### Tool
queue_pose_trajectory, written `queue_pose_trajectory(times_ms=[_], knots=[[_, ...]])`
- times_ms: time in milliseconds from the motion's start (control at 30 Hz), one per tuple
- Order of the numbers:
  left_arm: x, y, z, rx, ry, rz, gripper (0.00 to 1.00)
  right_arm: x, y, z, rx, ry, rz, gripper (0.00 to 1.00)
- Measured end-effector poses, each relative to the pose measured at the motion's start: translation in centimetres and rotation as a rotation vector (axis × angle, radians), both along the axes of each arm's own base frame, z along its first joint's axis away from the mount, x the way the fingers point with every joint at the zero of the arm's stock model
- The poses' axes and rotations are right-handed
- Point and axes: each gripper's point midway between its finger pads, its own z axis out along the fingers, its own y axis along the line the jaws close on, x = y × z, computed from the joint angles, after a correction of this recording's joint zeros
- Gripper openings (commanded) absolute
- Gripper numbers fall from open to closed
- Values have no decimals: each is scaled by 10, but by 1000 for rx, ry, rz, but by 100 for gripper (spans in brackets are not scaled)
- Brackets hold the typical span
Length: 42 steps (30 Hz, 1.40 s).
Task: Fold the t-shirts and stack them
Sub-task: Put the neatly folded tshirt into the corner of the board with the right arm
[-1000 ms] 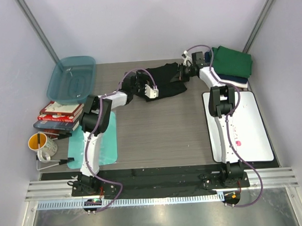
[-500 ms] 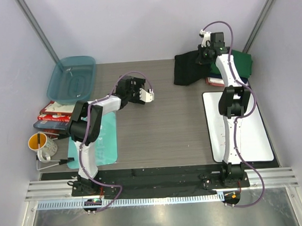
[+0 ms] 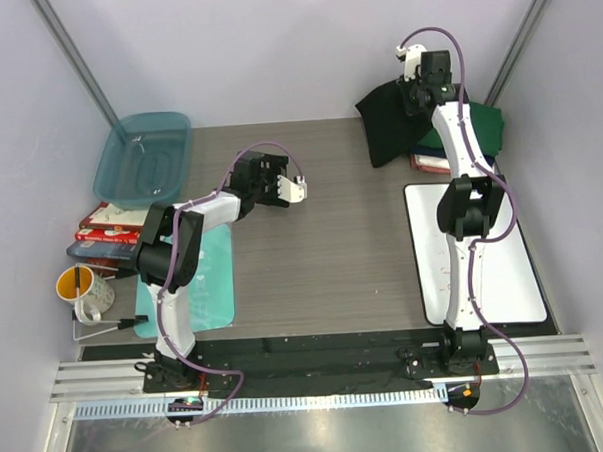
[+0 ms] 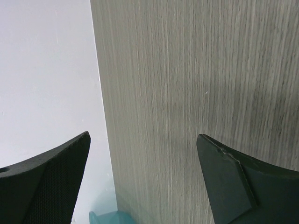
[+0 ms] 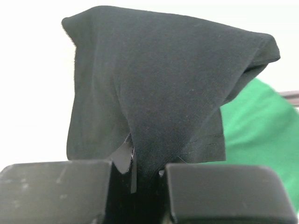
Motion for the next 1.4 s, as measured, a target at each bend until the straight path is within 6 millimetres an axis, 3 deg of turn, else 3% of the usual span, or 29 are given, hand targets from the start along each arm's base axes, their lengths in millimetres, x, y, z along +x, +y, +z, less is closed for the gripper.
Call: queue_pose_trajectory(times_ms=[267,467,700,867,933,1033,1067,1133,1233,1300,1400], knots=[[2,0,2,-8,-7,3,95,6,-38,17,-118,-58,-92,1],[7,-2,5,-13,-18,3,95,6,-88,32,-178,-93,-180,1],[10,-4,6,-17,-23,0,95,-7,-150,55,-233,-123,-286,1],[11,-5,8,-17,-26,-1,96,-20,-176,73,-245,-146,-334,4],[11,-5,7,-16,-27,-3,96,-27,-180,69,-246,-127,-337,2],[11,-5,8,-15,-28,-7,98,-34,-184,46,-262,-69,-336,1],[11,-5,8,-15,-29,-8,98,-36,-186,33,-275,-42,-343,97],[11,-5,8,-14,-29,-7,98,-44,-194,1,-313,29,-368,100],[11,-4,8,-15,-28,-5,98,-55,-204,-31,-391,114,-411,100],[11,-3,7,-14,-26,-3,98,-55,-213,-36,-448,119,-452,100],[10,-1,4,-13,-19,0,98,-53,-222,-29,-508,91,-515,100]])
